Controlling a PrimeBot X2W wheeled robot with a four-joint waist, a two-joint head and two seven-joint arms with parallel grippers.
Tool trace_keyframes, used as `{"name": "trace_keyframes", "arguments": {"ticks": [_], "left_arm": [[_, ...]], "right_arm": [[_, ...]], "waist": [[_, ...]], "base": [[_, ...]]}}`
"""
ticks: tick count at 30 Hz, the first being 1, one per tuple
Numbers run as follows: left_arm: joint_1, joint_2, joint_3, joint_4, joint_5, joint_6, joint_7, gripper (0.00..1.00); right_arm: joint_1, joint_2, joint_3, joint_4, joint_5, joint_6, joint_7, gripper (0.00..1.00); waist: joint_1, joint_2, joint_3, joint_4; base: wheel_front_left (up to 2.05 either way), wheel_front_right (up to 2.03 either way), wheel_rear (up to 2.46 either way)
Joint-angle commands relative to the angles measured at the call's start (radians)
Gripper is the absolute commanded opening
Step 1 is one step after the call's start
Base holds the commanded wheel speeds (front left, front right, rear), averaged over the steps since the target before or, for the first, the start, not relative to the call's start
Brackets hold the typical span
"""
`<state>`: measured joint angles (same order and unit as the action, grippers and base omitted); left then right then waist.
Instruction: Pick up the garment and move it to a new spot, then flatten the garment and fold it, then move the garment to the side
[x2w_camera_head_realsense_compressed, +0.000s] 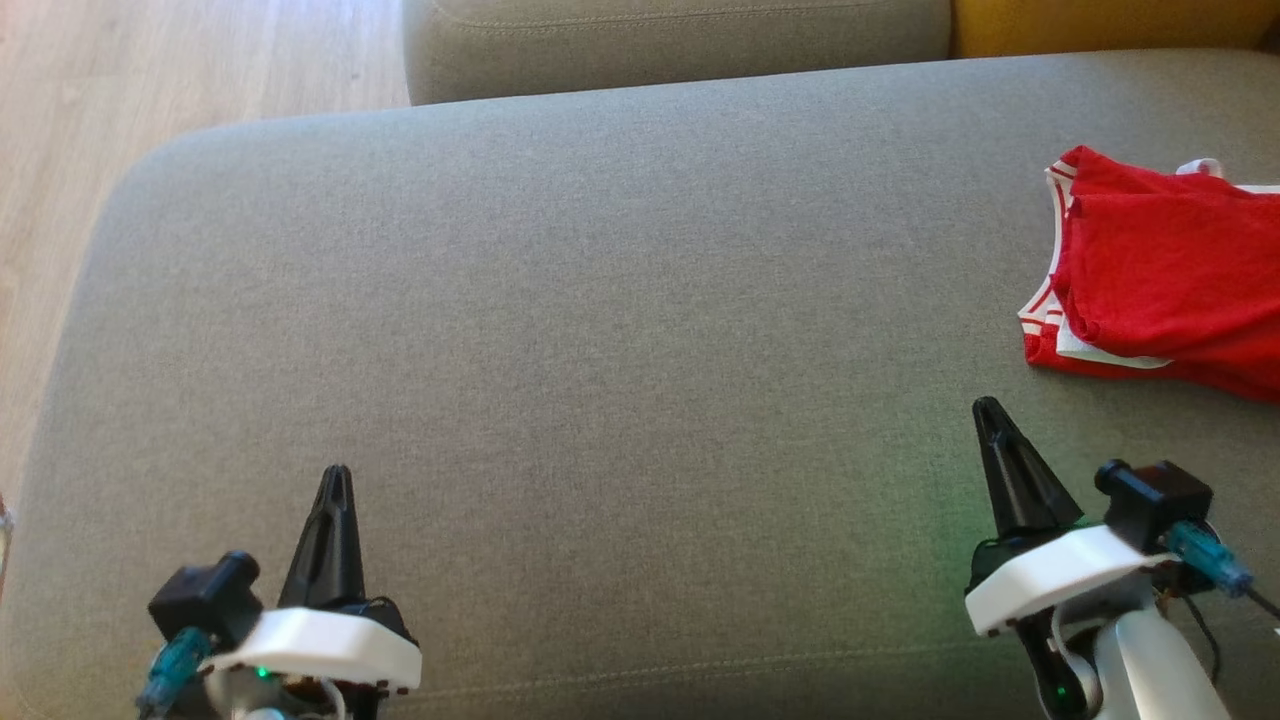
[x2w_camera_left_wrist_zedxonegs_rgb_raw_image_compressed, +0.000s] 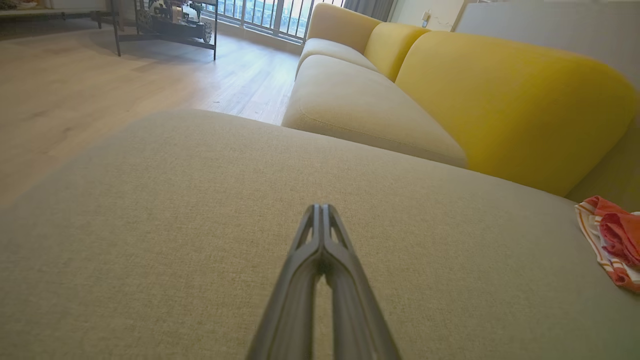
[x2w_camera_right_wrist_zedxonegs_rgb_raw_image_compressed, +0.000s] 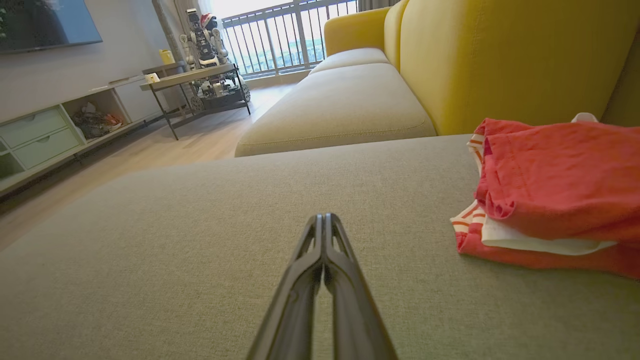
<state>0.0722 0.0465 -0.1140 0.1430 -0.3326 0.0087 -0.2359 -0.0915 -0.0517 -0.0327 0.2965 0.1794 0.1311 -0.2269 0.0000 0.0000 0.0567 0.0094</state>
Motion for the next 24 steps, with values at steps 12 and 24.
{"name": "trace_keyframes", "arguments": {"ticks": [12,24], "left_arm": [[-0.058,0.014,0.022,-0.011,-0.154,-0.018,0.031,0.00],[-0.072,0.020,0.037,0.002,-0.292,-0.032,0.061,0.00]], "right_arm": [[-0.035,0.000,-0.013,-0.039,0.165,0.000,0.039,0.00],[-0.033,0.000,-0.021,-0.040,0.312,0.000,0.074,0.00]], "waist": [[0.0000,0.0000,-0.006,-0.001],[0.0000,0.0000,-0.011,-0.002]], "base": [[0.00,0.00,0.00],[0.00,0.00,0.00]]}}
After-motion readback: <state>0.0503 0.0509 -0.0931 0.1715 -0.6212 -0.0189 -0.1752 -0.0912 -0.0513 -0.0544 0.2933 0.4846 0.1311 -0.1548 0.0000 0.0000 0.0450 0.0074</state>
